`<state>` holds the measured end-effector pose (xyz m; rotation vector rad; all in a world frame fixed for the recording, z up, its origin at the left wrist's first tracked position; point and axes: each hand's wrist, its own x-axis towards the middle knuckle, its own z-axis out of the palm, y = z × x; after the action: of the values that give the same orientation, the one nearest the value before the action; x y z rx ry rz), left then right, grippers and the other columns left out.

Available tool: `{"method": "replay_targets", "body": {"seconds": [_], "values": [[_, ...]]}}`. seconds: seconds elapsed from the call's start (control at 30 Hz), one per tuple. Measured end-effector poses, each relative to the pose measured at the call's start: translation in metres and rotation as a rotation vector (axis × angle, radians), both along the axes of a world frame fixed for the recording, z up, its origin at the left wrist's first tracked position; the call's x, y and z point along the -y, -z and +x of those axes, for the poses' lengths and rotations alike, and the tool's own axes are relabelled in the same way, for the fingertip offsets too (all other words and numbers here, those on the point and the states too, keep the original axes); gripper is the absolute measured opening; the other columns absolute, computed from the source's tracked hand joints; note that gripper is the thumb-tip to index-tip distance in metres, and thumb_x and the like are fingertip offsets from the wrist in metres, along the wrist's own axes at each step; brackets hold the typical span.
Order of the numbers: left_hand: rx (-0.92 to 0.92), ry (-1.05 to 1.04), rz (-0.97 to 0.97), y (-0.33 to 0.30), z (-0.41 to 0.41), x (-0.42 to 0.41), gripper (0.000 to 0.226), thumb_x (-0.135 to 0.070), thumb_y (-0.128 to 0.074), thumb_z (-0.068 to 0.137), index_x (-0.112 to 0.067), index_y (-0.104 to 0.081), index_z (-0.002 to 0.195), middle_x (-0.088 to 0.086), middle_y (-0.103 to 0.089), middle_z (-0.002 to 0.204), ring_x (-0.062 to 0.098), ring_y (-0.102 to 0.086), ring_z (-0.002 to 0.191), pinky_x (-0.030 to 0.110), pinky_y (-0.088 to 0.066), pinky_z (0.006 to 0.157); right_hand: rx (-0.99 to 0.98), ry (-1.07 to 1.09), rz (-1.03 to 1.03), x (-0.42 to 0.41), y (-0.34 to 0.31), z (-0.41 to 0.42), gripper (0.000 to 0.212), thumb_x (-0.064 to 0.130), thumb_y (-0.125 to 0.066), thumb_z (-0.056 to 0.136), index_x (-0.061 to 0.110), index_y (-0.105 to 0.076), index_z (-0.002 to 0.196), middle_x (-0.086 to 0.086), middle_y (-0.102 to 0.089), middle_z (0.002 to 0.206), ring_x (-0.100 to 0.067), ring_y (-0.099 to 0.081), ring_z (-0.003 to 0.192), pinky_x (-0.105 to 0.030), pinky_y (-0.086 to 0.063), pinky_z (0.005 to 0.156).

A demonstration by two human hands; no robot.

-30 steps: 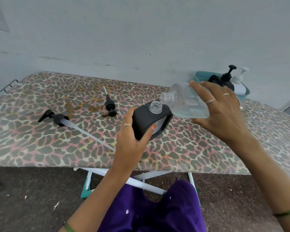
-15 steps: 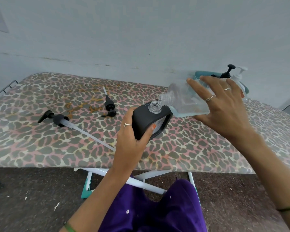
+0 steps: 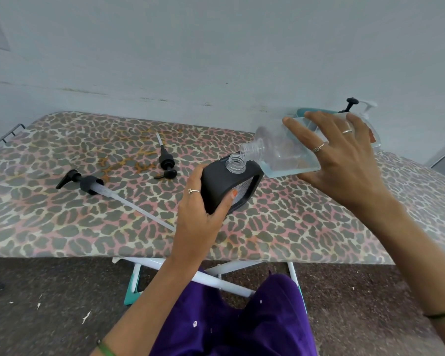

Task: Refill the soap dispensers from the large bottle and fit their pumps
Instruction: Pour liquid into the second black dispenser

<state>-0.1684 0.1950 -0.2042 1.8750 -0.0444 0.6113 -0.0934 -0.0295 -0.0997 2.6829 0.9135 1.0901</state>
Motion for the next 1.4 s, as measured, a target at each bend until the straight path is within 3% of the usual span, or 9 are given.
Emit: {"method": "replay_targets", "body": {"seconds": [0.27,0.53,0.73,1.0,1.13,1.27,1.4], "values": [[-0.004,0.005,-0.011,0.001,0.000,-0.001,0.061,-0.040,-0.065,0.091,-0.017,-0.038,0.140,0.003,-0.057,0.129,0.016,-0.058,0.119,0.040,-0.053,0.095,0.003,-0.001,-0.014,0.001,-0.002,0.002,0.074,0.042,-0.068,0.080,0.024,-0.039,0.145,-0.019,-0.050,0.134,-0.037,-0.049,0.122,-0.061,-0.028,0.103],[-0.005,0.009,-0.030,-0.004,-0.001,0.001,0.059,-0.031,-0.067,0.090,-0.019,-0.039,0.140,-0.001,-0.059,0.122,0.005,-0.060,0.108,0.014,-0.051,0.085,0.013,0.005,-0.032,0.002,-0.004,0.003,0.079,0.039,-0.074,0.077,0.026,-0.037,0.145,-0.019,-0.050,0.136,-0.037,-0.048,0.124,-0.060,-0.026,0.104],[0.006,0.018,-0.048,-0.005,-0.002,0.001,0.056,-0.030,-0.067,0.090,-0.027,-0.037,0.137,-0.007,-0.058,0.118,-0.001,-0.059,0.107,0.010,-0.050,0.083,0.037,-0.010,-0.037,0.001,-0.007,0.003,0.080,0.038,-0.076,0.077,0.026,-0.037,0.145,-0.020,-0.050,0.136,-0.037,-0.048,0.125,-0.061,-0.026,0.104],[0.008,0.025,-0.040,-0.003,-0.001,0.001,0.057,-0.030,-0.067,0.090,-0.019,-0.039,0.139,-0.001,-0.060,0.120,0.006,-0.062,0.106,0.013,-0.051,0.082,0.046,-0.007,-0.041,0.002,-0.009,0.005,0.082,0.038,-0.077,0.076,0.027,-0.035,0.145,-0.019,-0.049,0.137,-0.037,-0.048,0.126,-0.061,-0.026,0.104],[0.001,0.015,-0.030,-0.002,-0.001,0.000,0.061,-0.031,-0.067,0.090,-0.017,-0.038,0.141,-0.001,-0.059,0.123,0.007,-0.060,0.110,0.024,-0.055,0.088,0.043,-0.004,-0.040,0.003,-0.011,0.004,0.082,0.039,-0.077,0.076,0.026,-0.036,0.146,-0.020,-0.049,0.137,-0.037,-0.048,0.126,-0.062,-0.026,0.104],[0.007,-0.003,-0.012,-0.001,-0.001,0.000,0.059,-0.034,-0.066,0.090,-0.022,-0.037,0.140,0.000,-0.058,0.126,0.013,-0.059,0.115,0.037,-0.055,0.093,0.044,-0.004,-0.040,0.004,-0.013,0.004,0.084,0.038,-0.078,0.075,0.027,-0.034,0.145,-0.020,-0.049,0.137,-0.037,-0.048,0.126,-0.061,-0.026,0.104],[0.010,-0.006,-0.004,-0.002,-0.001,0.000,0.053,-0.033,-0.067,0.091,-0.036,-0.035,0.133,-0.001,-0.058,0.124,0.012,-0.060,0.113,0.037,-0.055,0.091,0.048,0.012,-0.052,0.006,-0.015,0.004,0.089,0.035,-0.082,0.071,0.027,-0.034,0.146,-0.019,-0.048,0.137,-0.037,-0.047,0.126,-0.060,-0.026,0.104]]}}
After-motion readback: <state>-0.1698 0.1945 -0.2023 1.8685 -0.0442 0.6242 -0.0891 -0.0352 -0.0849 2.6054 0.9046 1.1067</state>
